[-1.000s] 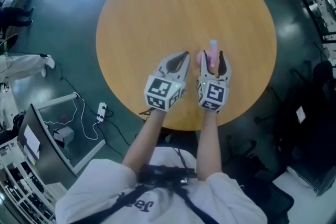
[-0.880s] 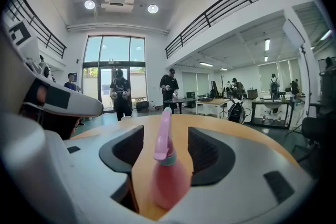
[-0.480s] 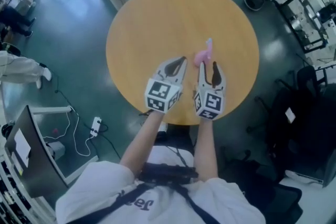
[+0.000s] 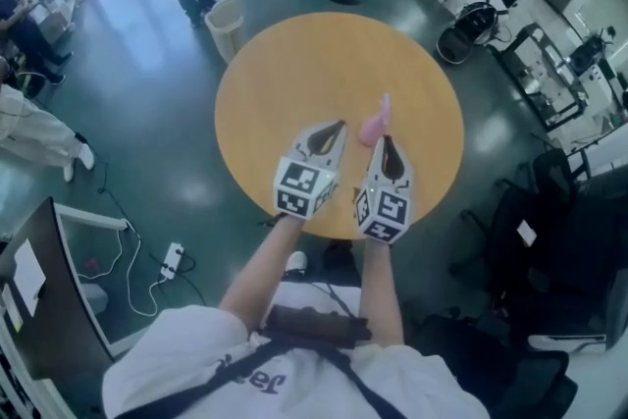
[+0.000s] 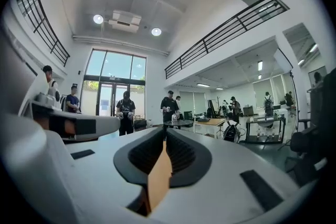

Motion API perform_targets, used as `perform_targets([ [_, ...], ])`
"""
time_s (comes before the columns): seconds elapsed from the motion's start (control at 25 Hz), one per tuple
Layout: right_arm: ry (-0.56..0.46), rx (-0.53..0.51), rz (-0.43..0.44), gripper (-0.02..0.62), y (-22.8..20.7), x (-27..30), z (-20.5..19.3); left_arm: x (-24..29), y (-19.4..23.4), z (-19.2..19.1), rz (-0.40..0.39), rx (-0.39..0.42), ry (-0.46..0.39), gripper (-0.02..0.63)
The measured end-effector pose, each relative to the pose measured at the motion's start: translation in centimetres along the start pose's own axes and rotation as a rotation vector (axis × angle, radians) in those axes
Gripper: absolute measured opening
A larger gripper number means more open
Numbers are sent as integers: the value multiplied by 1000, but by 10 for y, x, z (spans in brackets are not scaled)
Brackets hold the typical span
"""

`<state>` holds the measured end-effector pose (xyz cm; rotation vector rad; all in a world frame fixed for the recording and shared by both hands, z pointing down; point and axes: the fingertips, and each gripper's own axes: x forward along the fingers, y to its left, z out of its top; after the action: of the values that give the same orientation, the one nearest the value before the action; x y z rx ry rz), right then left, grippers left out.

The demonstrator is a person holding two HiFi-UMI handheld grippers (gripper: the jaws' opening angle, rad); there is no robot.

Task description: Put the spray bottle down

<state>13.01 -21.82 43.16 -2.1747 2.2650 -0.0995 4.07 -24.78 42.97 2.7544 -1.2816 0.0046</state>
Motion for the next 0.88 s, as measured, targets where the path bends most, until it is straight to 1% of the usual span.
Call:
perform_targets([
  [0.08,-22,6,7,27,4,-4,11,-4,0,5,11,6,-8,9],
  [0.2,-33,9,23,21,9,-4,24,-6,-1,12,25,17,-17,9],
  [0.36,-15,69,66,21,8,4,38,-1,-6,35,45,20,-57,9],
  [0.52,-24,59,83,21,-5,5,53,9,-15,42,45,32,-55,9],
  [0.64,-42,50,90,21,-20,7,63,20,-25,42,49,24,-53,9],
  [0.76,-44,47,95,21,-32,9,66,29,-37,43,44,25,-59,9],
  [0.88,-44,43,107,21,-36,13,67,34,-39,49,46,20,-73,9],
])
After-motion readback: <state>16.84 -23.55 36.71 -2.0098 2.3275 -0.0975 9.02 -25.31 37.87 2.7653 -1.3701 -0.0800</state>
